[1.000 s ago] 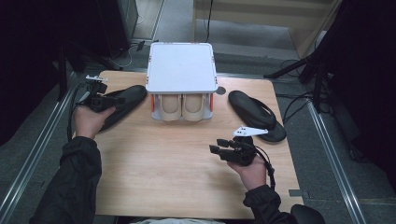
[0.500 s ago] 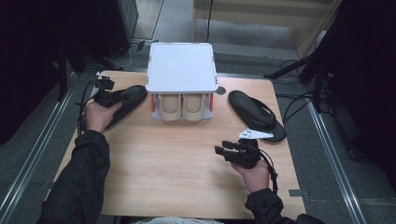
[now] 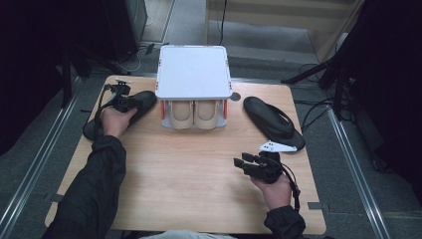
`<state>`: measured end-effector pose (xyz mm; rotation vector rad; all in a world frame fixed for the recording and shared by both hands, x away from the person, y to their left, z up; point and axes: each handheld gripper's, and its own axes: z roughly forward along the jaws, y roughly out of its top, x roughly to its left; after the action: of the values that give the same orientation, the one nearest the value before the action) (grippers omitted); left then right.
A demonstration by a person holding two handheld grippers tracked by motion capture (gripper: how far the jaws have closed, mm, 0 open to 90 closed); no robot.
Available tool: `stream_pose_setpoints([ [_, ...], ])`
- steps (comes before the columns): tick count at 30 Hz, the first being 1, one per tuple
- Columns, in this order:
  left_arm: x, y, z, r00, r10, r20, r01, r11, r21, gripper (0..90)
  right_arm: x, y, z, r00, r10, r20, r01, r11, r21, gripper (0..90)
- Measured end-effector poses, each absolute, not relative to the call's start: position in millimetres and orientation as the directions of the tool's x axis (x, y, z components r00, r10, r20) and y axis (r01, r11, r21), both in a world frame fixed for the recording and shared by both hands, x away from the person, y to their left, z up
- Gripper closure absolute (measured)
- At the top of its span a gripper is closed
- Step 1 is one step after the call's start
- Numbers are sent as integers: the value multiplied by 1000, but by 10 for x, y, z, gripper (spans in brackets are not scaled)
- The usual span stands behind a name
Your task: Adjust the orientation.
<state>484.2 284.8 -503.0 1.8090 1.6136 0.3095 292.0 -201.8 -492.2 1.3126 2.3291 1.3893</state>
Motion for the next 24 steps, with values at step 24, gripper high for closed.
stream_pose_setpoints([
  [24,4517,2987,-5067,261,922,-287,832,-64,552,900,3015,-1984,-4923,-625,722,298,610,213,763,554],
])
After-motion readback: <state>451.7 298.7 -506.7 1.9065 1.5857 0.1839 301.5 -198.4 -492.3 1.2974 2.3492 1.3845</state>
